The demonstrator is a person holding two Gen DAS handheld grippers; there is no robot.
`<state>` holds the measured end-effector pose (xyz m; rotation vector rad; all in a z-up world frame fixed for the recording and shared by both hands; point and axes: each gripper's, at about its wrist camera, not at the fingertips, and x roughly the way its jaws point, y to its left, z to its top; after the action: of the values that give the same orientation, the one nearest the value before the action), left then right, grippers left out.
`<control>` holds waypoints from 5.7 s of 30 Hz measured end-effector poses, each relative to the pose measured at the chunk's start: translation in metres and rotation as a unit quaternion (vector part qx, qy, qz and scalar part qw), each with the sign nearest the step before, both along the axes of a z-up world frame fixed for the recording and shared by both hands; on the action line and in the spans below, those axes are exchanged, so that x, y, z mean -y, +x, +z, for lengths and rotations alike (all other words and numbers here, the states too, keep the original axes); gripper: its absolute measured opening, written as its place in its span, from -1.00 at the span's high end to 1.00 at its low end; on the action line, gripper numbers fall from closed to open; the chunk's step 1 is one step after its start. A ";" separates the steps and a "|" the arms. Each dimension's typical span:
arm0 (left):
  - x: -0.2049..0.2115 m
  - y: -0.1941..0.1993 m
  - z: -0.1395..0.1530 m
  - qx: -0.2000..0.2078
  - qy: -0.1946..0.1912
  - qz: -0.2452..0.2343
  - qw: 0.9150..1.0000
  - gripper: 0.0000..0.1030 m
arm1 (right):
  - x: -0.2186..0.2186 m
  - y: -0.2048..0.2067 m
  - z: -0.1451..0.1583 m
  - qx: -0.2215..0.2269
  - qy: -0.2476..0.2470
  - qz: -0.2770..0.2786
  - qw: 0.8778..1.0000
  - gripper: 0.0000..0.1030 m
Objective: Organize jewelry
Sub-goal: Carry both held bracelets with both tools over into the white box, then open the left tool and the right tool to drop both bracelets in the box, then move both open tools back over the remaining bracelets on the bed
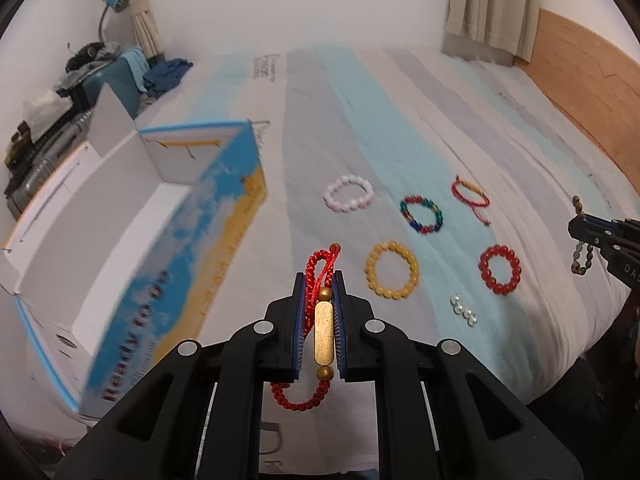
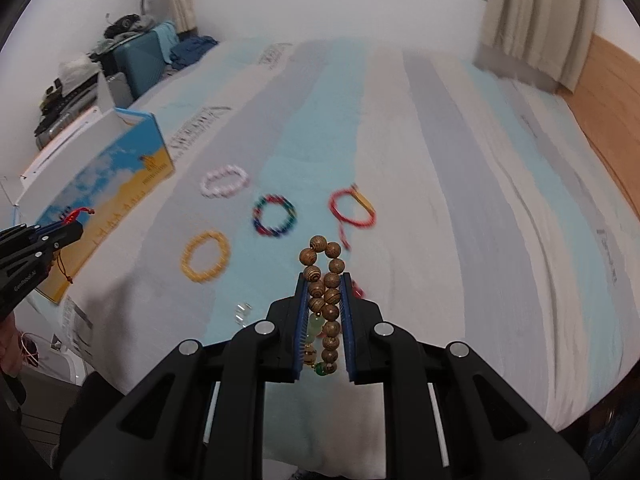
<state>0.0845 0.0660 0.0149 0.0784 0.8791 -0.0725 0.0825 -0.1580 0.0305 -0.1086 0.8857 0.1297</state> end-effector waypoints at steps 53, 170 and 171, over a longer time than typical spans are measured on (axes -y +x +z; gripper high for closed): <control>-0.266 0.083 -0.038 -0.167 -0.026 0.112 0.979 0.78 | -0.409 0.153 -0.066 -0.191 -0.095 0.345 0.914 0.73; 0.060 0.103 -0.102 -0.089 -0.001 -0.021 0.996 -0.88 | 0.035 0.085 -0.097 -0.112 -0.007 0.040 0.993 -0.75; 0.060 0.103 -0.106 -0.091 -0.002 -0.020 0.996 -0.88 | 0.035 0.085 -0.100 -0.115 -0.006 0.040 0.993 -0.73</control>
<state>0.1879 0.0058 -0.0910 0.0867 1.0597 -0.1207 0.1674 -0.1933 -0.0699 -0.1434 1.1132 0.2147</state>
